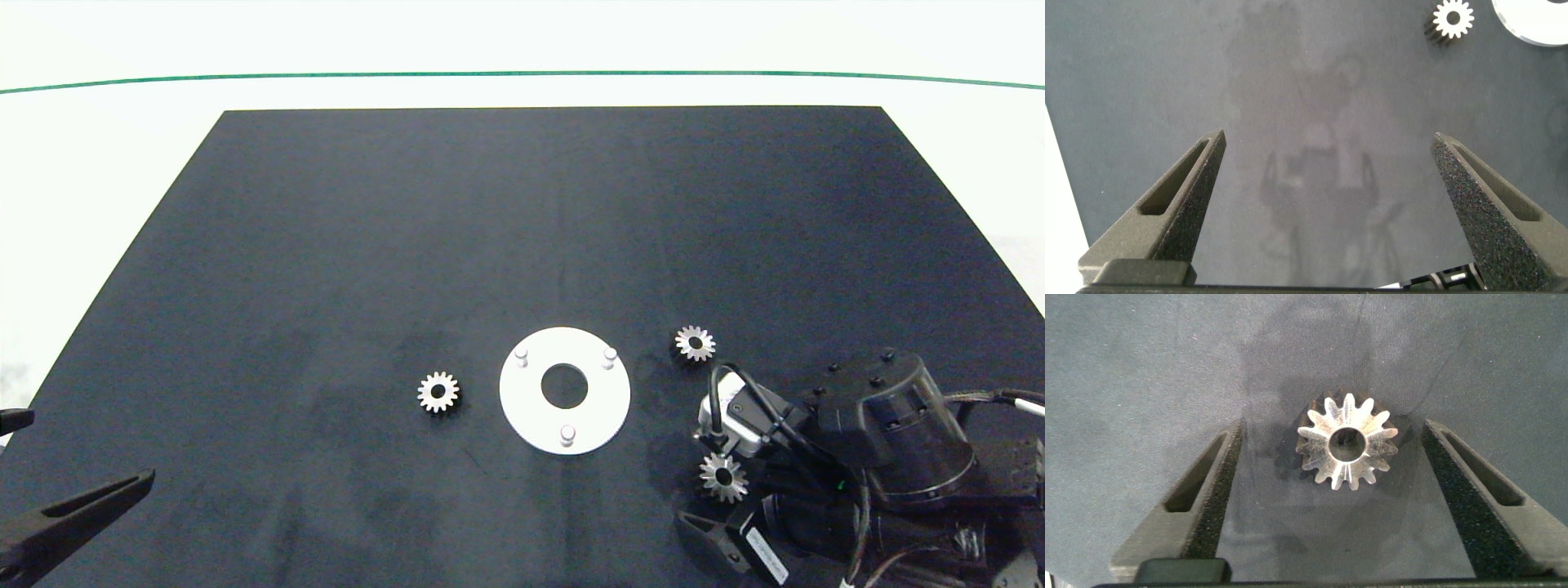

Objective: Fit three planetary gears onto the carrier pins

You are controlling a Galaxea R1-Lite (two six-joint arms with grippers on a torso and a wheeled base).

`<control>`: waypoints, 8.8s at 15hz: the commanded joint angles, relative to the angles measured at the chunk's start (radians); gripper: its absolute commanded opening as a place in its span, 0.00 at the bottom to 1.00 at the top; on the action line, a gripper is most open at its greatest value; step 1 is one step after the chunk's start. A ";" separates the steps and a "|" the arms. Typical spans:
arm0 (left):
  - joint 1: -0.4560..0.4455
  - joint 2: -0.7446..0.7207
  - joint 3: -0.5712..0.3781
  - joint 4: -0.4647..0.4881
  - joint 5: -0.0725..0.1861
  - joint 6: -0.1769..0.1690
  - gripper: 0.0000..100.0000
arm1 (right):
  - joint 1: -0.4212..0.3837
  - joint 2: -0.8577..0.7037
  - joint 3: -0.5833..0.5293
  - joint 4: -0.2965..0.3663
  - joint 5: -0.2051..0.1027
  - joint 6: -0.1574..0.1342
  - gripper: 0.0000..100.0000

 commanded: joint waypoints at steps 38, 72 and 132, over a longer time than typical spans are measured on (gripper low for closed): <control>0.003 -0.014 -0.034 0.022 0.002 0.002 1.00 | -0.007 0.020 0.066 -0.125 -0.001 -0.001 0.07; 0.014 -0.028 -0.080 0.024 0.010 0.001 1.00 | 0.191 0.084 -0.348 0.152 -0.049 -0.027 0.00; 0.016 -0.046 -0.107 0.024 0.012 0.002 1.00 | 0.221 0.210 -0.519 0.229 -0.084 -0.045 1.00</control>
